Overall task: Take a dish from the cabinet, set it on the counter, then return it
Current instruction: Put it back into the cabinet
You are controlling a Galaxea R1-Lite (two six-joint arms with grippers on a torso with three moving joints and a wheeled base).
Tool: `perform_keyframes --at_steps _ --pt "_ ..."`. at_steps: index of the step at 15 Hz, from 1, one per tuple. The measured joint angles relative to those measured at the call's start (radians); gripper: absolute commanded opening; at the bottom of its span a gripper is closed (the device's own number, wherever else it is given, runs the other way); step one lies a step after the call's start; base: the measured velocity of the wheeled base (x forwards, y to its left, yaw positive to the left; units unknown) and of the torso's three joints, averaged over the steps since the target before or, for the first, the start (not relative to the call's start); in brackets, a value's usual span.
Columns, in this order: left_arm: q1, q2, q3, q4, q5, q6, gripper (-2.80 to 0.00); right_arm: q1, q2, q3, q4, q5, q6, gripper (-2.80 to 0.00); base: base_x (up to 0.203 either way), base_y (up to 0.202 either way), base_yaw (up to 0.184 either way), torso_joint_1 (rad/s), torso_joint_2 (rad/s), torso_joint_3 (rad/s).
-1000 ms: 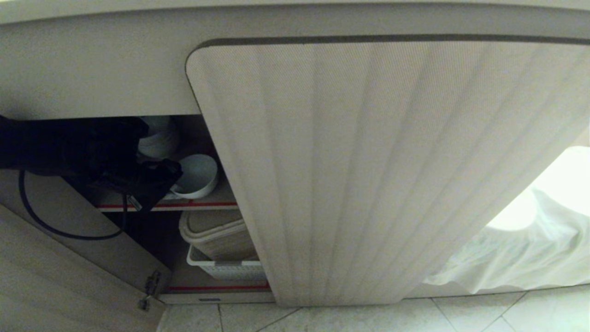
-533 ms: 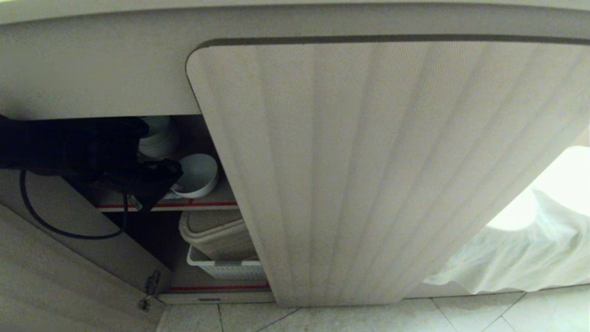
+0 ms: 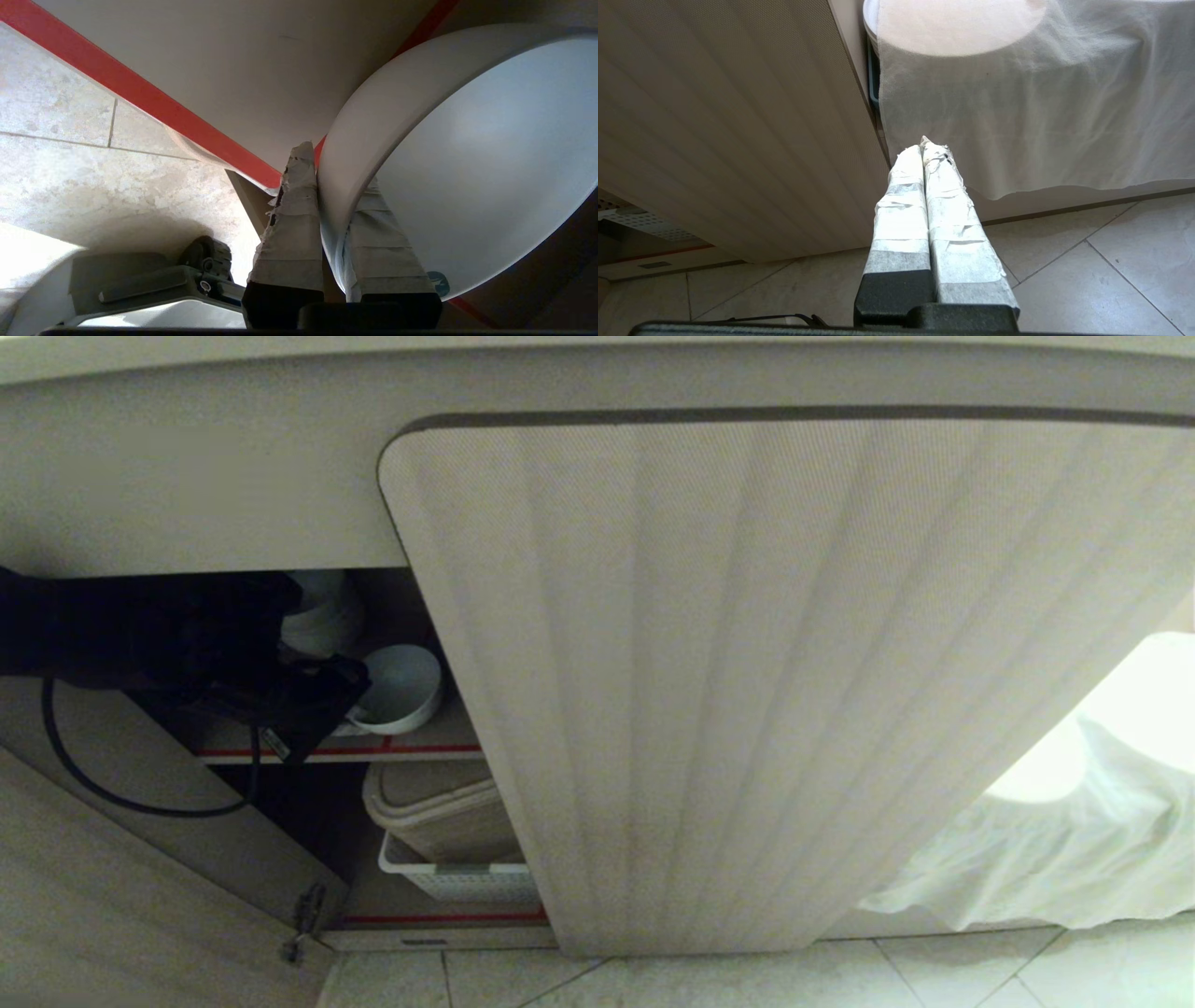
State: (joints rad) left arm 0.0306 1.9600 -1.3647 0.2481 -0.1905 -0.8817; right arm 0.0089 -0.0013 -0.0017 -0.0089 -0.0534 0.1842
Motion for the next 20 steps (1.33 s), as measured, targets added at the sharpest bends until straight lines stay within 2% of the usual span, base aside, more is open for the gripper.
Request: perform_keyframes --at_steps 20 --pt "0.0 0.021 -0.023 0.001 -0.001 0.0 -2.8 0.0 0.0 0.0 0.0 0.0 0.0 -2.8 0.0 0.0 0.0 0.0 0.0 0.0"
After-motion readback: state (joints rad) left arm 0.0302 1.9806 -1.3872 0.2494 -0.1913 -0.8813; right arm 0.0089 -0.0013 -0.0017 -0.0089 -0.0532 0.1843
